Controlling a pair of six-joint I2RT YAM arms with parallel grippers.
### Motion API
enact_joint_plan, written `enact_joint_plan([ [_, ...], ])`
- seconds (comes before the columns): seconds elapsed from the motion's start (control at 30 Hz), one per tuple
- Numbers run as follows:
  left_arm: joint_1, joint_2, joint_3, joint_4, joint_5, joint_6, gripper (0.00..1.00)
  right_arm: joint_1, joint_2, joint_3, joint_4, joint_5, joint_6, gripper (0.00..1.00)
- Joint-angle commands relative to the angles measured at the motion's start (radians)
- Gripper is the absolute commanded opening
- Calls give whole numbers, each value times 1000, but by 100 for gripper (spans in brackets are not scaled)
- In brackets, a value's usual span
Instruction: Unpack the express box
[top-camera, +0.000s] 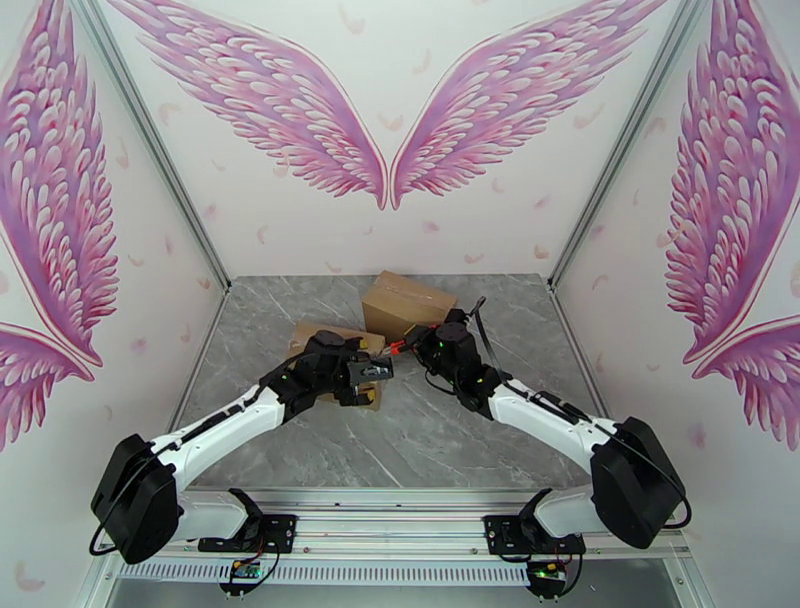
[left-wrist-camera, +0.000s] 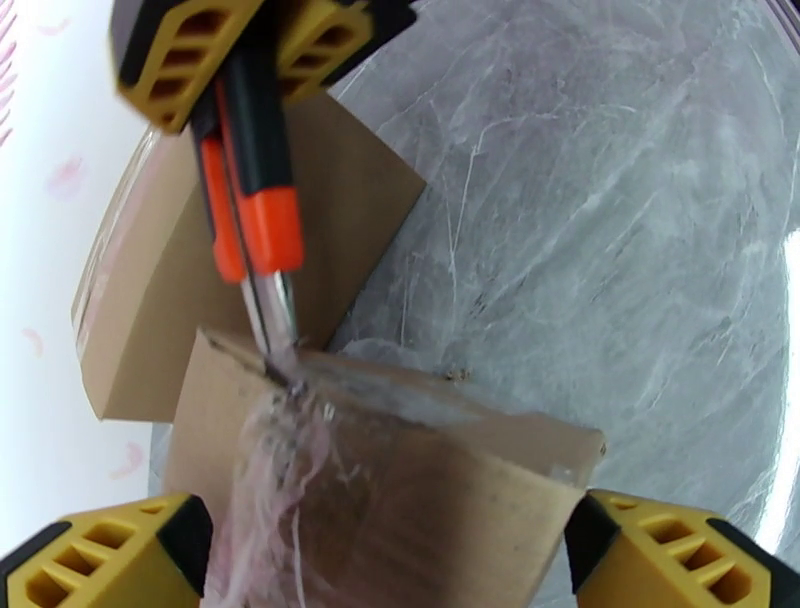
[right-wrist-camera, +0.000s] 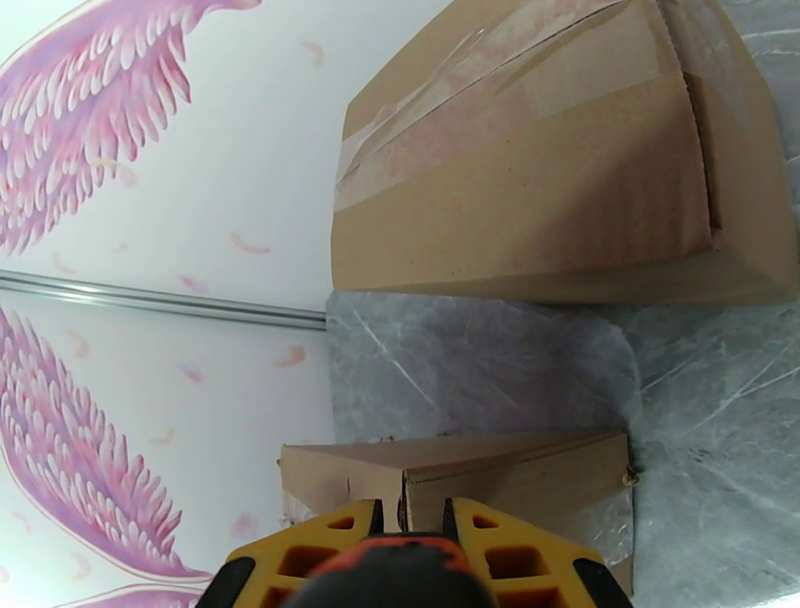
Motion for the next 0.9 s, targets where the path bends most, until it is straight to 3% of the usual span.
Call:
enact_joint_plan([
  [0.0, 3, 46, 86, 137, -51, 50, 99, 26, 34, 13, -59, -189, -19, 0],
  [0.33, 92, 60, 123, 129, -22, -37, 99, 15, 33, 0, -60, -282, -56, 0],
  [0.57, 195, -32, 57, 89, 133, -80, 99, -24, 17, -49, -44, -372, -80, 0],
  [0.87, 202, -48, 35, 39, 190, -40, 99, -45, 32, -43, -12, -425, -86, 0],
])
